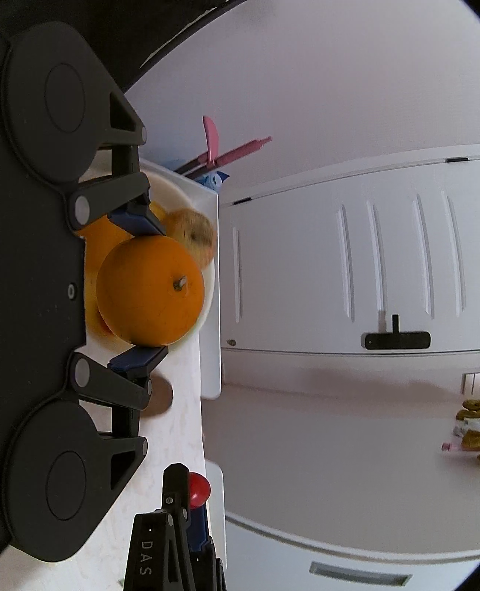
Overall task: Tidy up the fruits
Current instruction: 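Carry the orange with the left tool while the right tool carries the tomato to the bowl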
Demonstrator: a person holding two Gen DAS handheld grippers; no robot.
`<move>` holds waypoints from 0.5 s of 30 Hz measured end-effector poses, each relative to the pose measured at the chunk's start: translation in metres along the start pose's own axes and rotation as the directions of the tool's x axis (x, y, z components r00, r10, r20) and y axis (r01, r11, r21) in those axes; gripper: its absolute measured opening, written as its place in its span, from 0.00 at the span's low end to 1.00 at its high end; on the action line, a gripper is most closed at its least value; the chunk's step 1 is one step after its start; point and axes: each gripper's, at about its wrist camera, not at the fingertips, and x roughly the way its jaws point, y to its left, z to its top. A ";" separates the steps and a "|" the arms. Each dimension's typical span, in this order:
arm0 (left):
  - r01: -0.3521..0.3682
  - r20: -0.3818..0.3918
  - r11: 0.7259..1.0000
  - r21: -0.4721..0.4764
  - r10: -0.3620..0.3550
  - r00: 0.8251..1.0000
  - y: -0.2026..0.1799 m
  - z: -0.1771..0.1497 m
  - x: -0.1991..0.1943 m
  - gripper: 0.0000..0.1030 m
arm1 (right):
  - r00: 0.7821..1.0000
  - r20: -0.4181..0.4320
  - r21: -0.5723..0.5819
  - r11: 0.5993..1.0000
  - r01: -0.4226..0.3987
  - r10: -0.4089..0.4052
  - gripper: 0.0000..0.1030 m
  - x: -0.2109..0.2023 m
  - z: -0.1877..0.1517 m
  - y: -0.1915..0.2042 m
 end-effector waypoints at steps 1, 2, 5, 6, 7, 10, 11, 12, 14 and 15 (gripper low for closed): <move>0.000 -0.002 1.000 0.002 0.000 1.000 0.005 0.000 0.003 0.63 | 1.000 -0.003 0.000 1.000 -0.001 0.001 0.47 0.004 0.001 0.004; 0.000 -0.004 1.000 0.004 0.000 1.000 0.011 0.000 0.005 0.63 | 1.000 -0.006 0.001 1.000 -0.001 0.001 0.47 0.008 0.002 0.008; 0.005 -0.009 1.000 0.016 -0.004 1.000 0.024 -0.001 0.014 0.63 | 1.000 -0.013 0.004 1.000 0.002 -0.002 0.47 0.018 0.005 0.017; 0.008 -0.011 1.000 0.020 -0.008 1.000 0.027 0.000 0.018 0.63 | 1.000 -0.014 0.008 1.000 0.003 -0.003 0.47 0.022 0.006 0.019; 0.013 -0.012 1.000 0.025 -0.013 1.000 0.029 -0.001 0.021 0.63 | 1.000 -0.015 0.012 1.000 0.006 -0.006 0.47 0.025 0.007 0.021; 0.034 -0.013 0.998 0.054 -0.034 0.999 0.034 -0.002 0.030 0.63 | 1.000 -0.019 0.028 0.999 0.014 -0.014 0.47 0.034 0.010 0.025; 0.044 -0.014 0.997 0.065 -0.043 0.999 0.034 -0.004 0.032 0.63 | 1.000 -0.019 0.034 0.999 0.020 -0.019 0.47 0.036 0.010 0.026; 0.055 -0.016 0.996 0.076 -0.054 0.998 0.033 -0.002 0.036 0.63 | 1.000 -0.019 0.038 0.999 0.025 -0.025 0.47 0.038 0.011 0.026; 0.079 -0.022 0.992 0.100 -0.077 0.997 0.030 -0.005 0.040 0.63 | 0.999 -0.021 0.049 0.998 0.036 -0.035 0.47 0.041 0.011 0.026; 0.091 -0.024 0.989 0.114 -0.089 0.996 0.028 -0.007 0.042 0.63 | 0.999 -0.022 0.052 0.998 0.040 -0.039 0.47 0.041 0.011 0.026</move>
